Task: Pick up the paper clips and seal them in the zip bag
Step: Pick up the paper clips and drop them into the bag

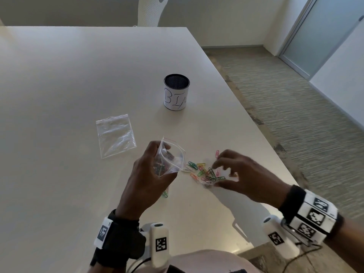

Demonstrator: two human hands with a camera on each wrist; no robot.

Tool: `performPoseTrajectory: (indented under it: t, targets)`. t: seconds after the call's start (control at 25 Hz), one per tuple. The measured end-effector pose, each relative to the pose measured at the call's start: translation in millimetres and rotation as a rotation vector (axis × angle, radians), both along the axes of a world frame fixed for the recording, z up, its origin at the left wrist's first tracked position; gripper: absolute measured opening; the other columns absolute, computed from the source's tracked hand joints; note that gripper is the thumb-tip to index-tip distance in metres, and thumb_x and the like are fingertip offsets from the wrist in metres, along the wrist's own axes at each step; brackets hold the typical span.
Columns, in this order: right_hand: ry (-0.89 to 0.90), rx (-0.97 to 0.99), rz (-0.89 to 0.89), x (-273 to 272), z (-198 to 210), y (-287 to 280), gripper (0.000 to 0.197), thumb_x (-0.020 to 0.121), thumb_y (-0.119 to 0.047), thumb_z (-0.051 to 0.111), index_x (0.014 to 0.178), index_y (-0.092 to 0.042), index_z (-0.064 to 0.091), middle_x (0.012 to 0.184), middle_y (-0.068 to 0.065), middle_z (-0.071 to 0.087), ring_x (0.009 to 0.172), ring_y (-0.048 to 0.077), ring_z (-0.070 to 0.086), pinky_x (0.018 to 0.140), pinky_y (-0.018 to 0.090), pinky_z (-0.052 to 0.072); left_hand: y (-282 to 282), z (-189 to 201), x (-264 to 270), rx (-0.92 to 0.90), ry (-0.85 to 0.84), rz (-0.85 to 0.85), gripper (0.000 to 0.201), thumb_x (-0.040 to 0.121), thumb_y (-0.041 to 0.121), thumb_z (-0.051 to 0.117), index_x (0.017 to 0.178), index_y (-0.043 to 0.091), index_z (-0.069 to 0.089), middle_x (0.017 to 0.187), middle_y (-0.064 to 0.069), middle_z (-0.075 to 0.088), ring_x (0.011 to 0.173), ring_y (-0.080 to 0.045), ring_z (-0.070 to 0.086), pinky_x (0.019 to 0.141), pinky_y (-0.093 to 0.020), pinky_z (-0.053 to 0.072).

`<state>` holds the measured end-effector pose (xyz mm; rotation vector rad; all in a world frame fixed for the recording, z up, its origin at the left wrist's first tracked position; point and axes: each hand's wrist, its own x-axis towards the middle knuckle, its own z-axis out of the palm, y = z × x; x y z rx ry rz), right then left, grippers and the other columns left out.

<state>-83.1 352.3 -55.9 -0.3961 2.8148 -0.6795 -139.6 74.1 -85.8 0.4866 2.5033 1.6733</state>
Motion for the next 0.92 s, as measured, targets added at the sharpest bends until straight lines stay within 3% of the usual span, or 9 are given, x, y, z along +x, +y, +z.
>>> performPoseTrajectory:
  t: [0.08,0.12,0.24,0.36,0.48,0.64,0.8,0.92]
  targets:
    - [-0.038,0.077,-0.201,7,6,20,0.058,0.078,-0.052,0.081,0.127,-0.027,0.062,0.12,-0.016,0.054,0.09,-0.008,0.057,0.071,0.005,0.045,0,-1,0,0.0,-0.004,0.001,0.047,0.084,0.015,0.084,0.119,0.029,0.056,0.103,0.021,0.072,0.088,-0.003,0.073,0.072,-0.022,0.062]
    - [-0.076,0.159,-0.284,12,9,31,0.07,0.074,-0.058,0.081,0.132,-0.026,0.058,0.122,-0.015,0.053,0.094,-0.006,0.057,0.075,0.008,0.044,1,-1,1,-0.005,-0.006,0.0,0.047,0.084,0.015,0.084,0.119,0.03,0.056,0.102,0.019,0.073,0.087,-0.004,0.073,0.072,-0.023,0.062]
    - [-0.264,0.432,-0.473,21,11,43,0.096,0.07,-0.066,0.081,0.144,-0.019,0.044,0.137,-0.001,0.053,0.12,0.017,0.056,0.091,0.028,0.046,2,-2,1,-0.027,0.004,-0.004,0.048,0.084,0.016,0.085,0.118,0.031,0.055,0.105,0.012,0.074,0.085,-0.008,0.075,0.074,-0.031,0.064]
    - [-0.321,0.396,-0.551,22,0,38,0.08,0.073,-0.052,0.087,0.134,-0.016,0.05,0.129,0.005,0.056,0.111,0.02,0.056,0.086,0.026,0.043,3,-1,1,-0.038,0.01,0.0,0.048,0.084,0.017,0.084,0.119,0.032,0.056,0.104,0.011,0.074,0.087,-0.007,0.074,0.075,-0.033,0.065]
    - [-0.21,0.196,-0.57,14,-15,23,0.052,0.076,-0.029,0.091,0.117,-0.015,0.061,0.113,0.006,0.062,0.101,0.018,0.056,0.092,0.03,0.05,2,-1,1,-0.031,0.006,0.001,0.048,0.083,0.016,0.085,0.119,0.031,0.056,0.102,0.013,0.073,0.085,-0.007,0.074,0.074,-0.029,0.063]
    - [-0.078,0.038,-0.463,0,-27,-7,0.031,0.086,-0.017,0.082,0.113,-0.016,0.066,0.104,0.001,0.066,0.098,0.019,0.066,0.091,0.031,0.057,2,-1,1,-0.018,-0.003,0.001,0.048,0.083,0.015,0.084,0.118,0.031,0.056,0.102,0.018,0.073,0.083,-0.006,0.073,0.072,-0.025,0.062]
    - [-0.006,-0.068,-0.419,-19,-10,-2,0.022,0.094,-0.024,0.073,0.115,-0.017,0.069,0.1,-0.003,0.071,0.087,0.009,0.069,0.076,0.016,0.053,2,-2,0,-0.012,-0.012,0.005,0.048,0.083,0.016,0.084,0.118,0.033,0.056,0.103,0.019,0.072,0.082,-0.007,0.075,0.072,-0.028,0.063]
    - [-0.034,0.072,-0.477,-29,-5,16,0.034,0.101,-0.031,0.062,0.128,-0.011,0.063,0.121,0.007,0.063,0.1,0.02,0.066,0.088,0.027,0.05,1,-3,0,-0.01,-0.009,0.011,0.048,0.083,0.017,0.084,0.118,0.033,0.056,0.102,0.012,0.074,0.081,-0.009,0.075,0.072,-0.03,0.064]
